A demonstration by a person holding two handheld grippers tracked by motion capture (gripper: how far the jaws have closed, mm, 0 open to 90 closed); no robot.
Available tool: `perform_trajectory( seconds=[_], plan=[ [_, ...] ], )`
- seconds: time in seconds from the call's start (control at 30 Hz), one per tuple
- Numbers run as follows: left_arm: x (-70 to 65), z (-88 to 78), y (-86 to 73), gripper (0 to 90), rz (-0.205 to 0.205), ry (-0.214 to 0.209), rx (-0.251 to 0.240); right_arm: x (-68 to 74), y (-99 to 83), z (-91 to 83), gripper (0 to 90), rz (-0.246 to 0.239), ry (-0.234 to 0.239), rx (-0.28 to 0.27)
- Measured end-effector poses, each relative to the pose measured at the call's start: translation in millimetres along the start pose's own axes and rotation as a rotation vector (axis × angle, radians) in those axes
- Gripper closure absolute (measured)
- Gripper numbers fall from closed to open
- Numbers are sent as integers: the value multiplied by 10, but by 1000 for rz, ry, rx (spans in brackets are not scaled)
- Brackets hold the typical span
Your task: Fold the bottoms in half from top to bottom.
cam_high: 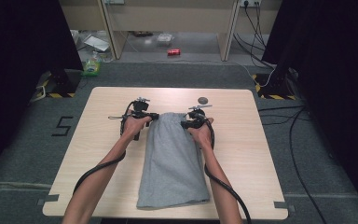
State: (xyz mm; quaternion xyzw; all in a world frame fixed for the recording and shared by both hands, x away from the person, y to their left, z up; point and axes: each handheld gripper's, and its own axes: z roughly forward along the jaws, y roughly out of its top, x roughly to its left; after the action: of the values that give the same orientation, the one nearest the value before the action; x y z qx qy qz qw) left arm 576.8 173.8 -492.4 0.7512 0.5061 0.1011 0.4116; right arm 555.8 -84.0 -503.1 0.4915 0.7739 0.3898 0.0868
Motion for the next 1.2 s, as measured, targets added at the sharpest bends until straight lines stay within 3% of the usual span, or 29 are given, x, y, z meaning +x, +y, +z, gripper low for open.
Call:
perform_trajectory(
  seconds=[0.23,0.5,0.6,0.8,0.97,1.2],
  plan=[
    [-24,-117,110,808,16,2,-41,9,105,-128,781,-2,36,-60],
    [-109,-397,348,809,44,-19,-118,37,303,-347,782,-35,59,-125],
    [-153,-505,371,810,75,-26,-133,51,320,-405,782,-50,74,-139],
    [-255,-751,312,810,124,-78,-175,115,254,-622,782,-91,125,-183],
    [-398,-1012,194,810,208,-97,-196,203,136,-834,782,-128,171,-222],
    [-545,-1332,-55,809,244,-151,-248,425,-100,-1146,782,-196,199,-265]
  ],
)
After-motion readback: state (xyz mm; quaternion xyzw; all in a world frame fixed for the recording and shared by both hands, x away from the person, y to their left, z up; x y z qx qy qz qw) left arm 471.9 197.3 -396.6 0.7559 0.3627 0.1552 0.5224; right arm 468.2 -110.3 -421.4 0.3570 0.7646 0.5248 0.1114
